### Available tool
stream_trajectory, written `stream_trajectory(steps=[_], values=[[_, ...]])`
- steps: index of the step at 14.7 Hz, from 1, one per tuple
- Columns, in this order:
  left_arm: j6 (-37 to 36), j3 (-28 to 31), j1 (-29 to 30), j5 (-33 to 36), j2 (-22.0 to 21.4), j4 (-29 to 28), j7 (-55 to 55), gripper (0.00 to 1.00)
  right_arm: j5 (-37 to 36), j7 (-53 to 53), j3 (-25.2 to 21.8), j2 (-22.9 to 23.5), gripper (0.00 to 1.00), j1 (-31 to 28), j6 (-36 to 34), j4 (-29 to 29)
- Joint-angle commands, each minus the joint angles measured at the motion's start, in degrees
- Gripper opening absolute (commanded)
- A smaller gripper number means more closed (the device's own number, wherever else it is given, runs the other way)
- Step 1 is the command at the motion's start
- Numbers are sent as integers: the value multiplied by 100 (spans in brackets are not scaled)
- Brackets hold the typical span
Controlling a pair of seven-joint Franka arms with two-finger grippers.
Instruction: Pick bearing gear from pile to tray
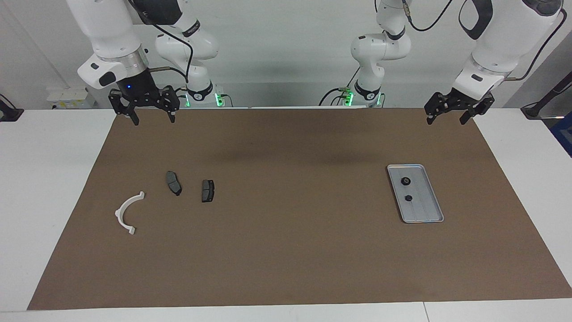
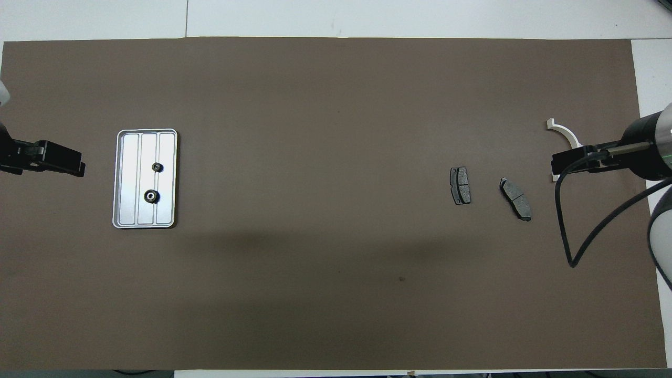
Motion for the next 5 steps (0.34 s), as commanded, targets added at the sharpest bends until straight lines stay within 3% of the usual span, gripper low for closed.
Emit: stream_trajectory(steps=[1,5], values=[[101,22,-19,-203,78,98,39,100,129,-133,18,-107,100,-41,63,-130],[128,22,-45,-212,78,90,22,100,129,-142,18,-107,100,-49,63,-130]])
